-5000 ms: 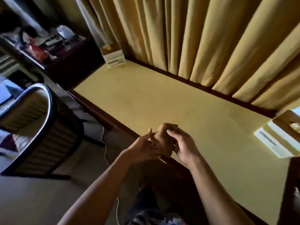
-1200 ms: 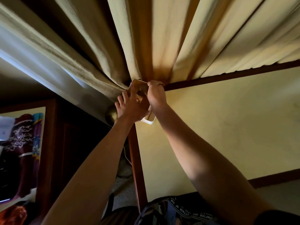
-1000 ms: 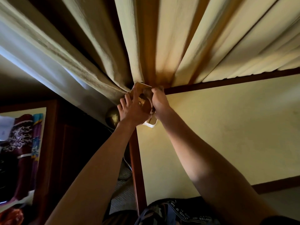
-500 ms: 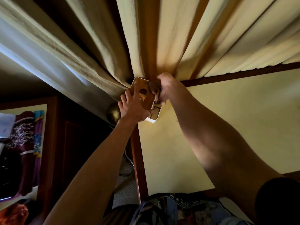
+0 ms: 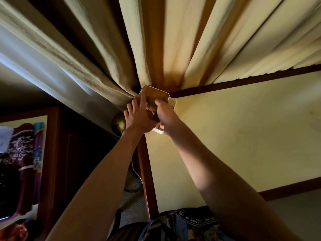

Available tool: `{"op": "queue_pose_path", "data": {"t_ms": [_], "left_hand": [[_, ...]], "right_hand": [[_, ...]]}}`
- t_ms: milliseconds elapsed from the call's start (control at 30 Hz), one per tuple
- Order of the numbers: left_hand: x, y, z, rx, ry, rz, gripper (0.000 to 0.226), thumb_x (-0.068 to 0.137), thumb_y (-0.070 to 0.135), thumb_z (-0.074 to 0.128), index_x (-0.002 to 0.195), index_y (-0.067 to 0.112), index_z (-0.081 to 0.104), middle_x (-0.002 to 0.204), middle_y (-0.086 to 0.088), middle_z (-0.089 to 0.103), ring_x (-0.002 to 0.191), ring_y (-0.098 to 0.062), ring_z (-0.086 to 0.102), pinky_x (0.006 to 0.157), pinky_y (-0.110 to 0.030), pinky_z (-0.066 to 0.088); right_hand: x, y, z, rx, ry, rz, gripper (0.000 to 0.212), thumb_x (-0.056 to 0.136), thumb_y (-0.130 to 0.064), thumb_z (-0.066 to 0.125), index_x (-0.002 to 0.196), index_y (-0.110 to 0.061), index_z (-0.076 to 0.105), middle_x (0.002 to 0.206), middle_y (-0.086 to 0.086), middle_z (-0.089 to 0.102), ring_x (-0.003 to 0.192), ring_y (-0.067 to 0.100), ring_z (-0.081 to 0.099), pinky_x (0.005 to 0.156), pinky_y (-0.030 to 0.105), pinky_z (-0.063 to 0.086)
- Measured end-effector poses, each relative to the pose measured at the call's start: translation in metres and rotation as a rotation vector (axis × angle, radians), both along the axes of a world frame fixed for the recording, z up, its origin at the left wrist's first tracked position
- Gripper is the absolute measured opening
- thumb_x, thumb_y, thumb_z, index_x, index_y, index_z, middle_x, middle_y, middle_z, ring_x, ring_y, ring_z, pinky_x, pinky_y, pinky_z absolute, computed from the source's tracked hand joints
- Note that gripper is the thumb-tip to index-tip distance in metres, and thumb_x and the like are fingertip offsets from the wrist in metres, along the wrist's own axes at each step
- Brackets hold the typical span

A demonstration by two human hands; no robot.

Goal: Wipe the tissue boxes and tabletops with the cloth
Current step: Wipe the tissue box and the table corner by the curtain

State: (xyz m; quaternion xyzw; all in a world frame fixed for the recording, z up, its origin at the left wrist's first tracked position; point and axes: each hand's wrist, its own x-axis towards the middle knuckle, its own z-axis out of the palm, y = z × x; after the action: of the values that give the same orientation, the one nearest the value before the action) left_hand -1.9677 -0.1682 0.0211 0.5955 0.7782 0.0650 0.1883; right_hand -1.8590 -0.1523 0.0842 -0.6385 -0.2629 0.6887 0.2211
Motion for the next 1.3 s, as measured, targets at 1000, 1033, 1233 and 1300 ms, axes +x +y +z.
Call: {"op": "queue_pose_path", "data": {"t_ms": [1000,1033,1233,1300], "left_hand": [[-0.007,0.002,-0.011,-0.052,-0.003,-0.102,0.121,0.080,0.051,0.074,0.165,0.027,-0.010,0.165,-0.016,0.017,0.150,-0.042,0.020,0.122,-0.058,0.023],[-0.007,0.002,-0.011,-0.056,-0.004,-0.104,0.122,0.080,0.054,0.074,0.165,0.028,-0.010,0.166,-0.015,0.016,0.151,-0.042,0.019,0.122,-0.058,0.023],[-0.006,0.002,-0.009,-0.044,0.004,-0.093,0.118,0.083,0.051,0.071,0.165,0.028,-0.011,0.166,-0.015,0.017,0.151,-0.041,0.020,0.121,-0.056,0.024],[-0.007,0.002,-0.007,-0.064,-0.010,-0.099,0.123,0.079,0.050,0.074,0.164,0.027,-0.012,0.167,-0.015,0.016,0.151,-0.041,0.019,0.121,-0.057,0.022]], "right_hand": [[0.009,0.002,-0.030,-0.225,0.214,-0.162,0.035,0.101,-0.051,0.052,0.107,-0.019,0.065,0.108,0.013,0.073,0.105,0.032,0.068,0.092,0.047,0.059],[0.008,0.002,-0.033,-0.226,0.217,-0.164,0.034,0.100,-0.050,0.053,0.104,-0.019,0.066,0.109,0.012,0.073,0.107,0.032,0.068,0.097,0.049,0.057],[0.012,0.004,-0.029,-0.169,0.120,0.015,0.020,0.107,-0.020,0.045,0.109,-0.013,0.063,0.103,0.014,0.072,0.098,0.031,0.068,0.078,0.047,0.061],[0.023,0.006,-0.023,-0.125,0.092,0.078,0.022,0.105,-0.019,0.049,0.117,-0.009,0.065,0.112,0.018,0.073,0.103,0.033,0.069,0.077,0.046,0.064]]}}
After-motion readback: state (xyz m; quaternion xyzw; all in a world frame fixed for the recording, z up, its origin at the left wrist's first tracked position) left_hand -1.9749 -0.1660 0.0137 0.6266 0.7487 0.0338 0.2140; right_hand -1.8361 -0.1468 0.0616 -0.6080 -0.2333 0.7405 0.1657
